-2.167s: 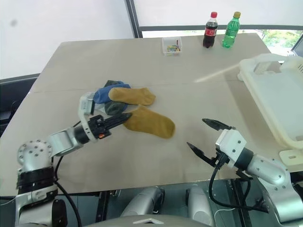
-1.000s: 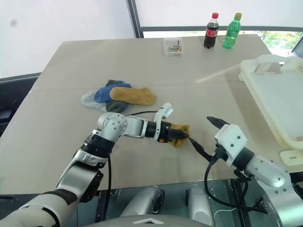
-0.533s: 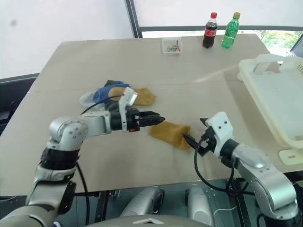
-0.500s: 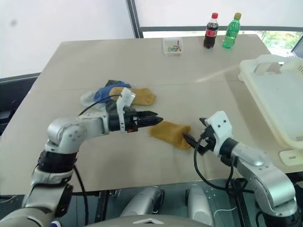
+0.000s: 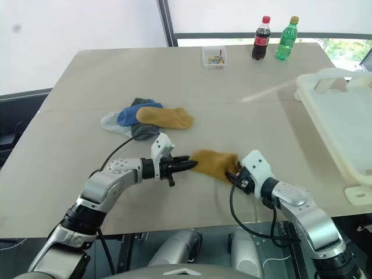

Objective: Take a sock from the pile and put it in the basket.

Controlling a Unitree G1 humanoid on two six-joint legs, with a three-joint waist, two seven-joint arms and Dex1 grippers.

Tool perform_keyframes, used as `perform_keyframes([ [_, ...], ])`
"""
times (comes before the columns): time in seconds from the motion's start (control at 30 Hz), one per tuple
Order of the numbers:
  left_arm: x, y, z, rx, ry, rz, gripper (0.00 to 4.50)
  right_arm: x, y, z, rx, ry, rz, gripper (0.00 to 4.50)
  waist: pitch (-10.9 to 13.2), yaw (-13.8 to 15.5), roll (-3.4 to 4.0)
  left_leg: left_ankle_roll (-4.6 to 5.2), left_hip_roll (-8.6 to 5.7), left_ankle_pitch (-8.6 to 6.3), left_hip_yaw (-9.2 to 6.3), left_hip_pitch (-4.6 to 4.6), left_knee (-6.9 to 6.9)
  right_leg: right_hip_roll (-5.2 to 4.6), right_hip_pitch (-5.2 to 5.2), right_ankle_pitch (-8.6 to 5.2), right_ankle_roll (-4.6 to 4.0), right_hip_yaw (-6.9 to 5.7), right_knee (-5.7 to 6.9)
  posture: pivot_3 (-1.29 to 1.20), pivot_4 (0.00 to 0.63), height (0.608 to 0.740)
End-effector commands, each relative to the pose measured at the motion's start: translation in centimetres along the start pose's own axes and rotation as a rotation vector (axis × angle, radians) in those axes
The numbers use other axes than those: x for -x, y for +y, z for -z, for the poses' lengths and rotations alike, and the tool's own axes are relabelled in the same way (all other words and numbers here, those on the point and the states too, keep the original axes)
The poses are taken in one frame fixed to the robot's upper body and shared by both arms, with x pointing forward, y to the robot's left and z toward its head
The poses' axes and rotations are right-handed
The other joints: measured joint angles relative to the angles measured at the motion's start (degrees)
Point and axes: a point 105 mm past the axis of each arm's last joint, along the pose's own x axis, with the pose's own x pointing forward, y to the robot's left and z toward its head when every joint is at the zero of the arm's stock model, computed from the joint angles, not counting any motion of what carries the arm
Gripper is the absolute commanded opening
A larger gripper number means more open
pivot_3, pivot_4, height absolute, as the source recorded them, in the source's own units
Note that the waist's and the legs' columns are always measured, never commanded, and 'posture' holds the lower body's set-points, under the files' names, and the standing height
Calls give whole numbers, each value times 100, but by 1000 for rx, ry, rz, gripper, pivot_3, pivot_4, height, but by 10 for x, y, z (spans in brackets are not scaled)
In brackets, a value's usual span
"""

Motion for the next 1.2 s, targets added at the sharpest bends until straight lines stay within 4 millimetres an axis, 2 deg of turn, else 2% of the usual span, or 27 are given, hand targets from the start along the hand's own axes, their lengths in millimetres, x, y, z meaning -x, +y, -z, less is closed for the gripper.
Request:
perform_keyframes([
  [0.03,8,-10,-9,24,-16,13,0,7,-8,3,109,2,-54,810,0,0,0,0,0,0,2,1,0,0,1,1,3,0,0,0,150,740],
  [0.07,11,-13,-11,42,-16,13,0,10,-6,3,130,0,-99,264,1,1,-1,0,0,0,3,1,2,0,1,3,5,-1,0,0,150,740],
  [0.1,12,-16,-14,66,-20,10,0,12,-7,4,149,0,-131,111,1,1,-1,0,1,0,3,2,5,2,3,3,6,-2,0,0,150,740],
  [0.2,16,-21,-17,83,-20,-19,0,15,-13,5,190,2,-184,111,1,6,-2,1,1,0,2,1,6,2,3,4,7,-2,0,0,150,740],
  [0.47,16,-25,-9,121,1,-101,0,9,-28,3,378,-21,-222,111,1,9,-2,1,3,-1,6,2,8,5,4,4,7,2,2,0,150,740],
  [0.6,16,-24,-5,127,17,-99,0,6,-29,8,357,2,-256,111,1,10,-2,1,3,-1,8,2,9,4,4,4,7,3,1,0,150,740],
  [0.7,16,-25,1,154,26,-82,941,1,-35,6,314,0,-241,1007,1,0,-2,0,3,-1,9,4,9,5,4,5,7,5,2,0,150,740],
  [0.77,15,-23,2,153,20,-92,1880,1,-37,3,348,-7,-206,1968,1,9,-2,1,4,-1,9,5,9,6,4,5,6,5,2,0,150,740],
  [0.83,17,-19,4,136,14,-112,2634,6,-35,0,354,-15,-198,2859,0,13,-1,0,5,-1,8,4,9,6,4,5,6,3,2,0,150,740],
  [0.87,18,-18,3,120,6,-118,2643,11,-33,-2,357,-21,-188,3178,0,15,-1,0,5,-1,8,4,9,6,4,5,6,3,2,0,150,740],
  [1.0,24,-17,-4,55,-62,-120,2643,26,-26,-20,267,-94,-160,3178,1,23,0,0,5,-1,5,-2,7,4,2,5,6,5,-2,0,150,740],
  [1.2,31,-18,-5,19,-81,-129,2643,34,-24,-35,210,-158,-123,3178,1,18,1,2,7,-3,9,1,8,5,3,5,7,7,-1,0,150,740],
])
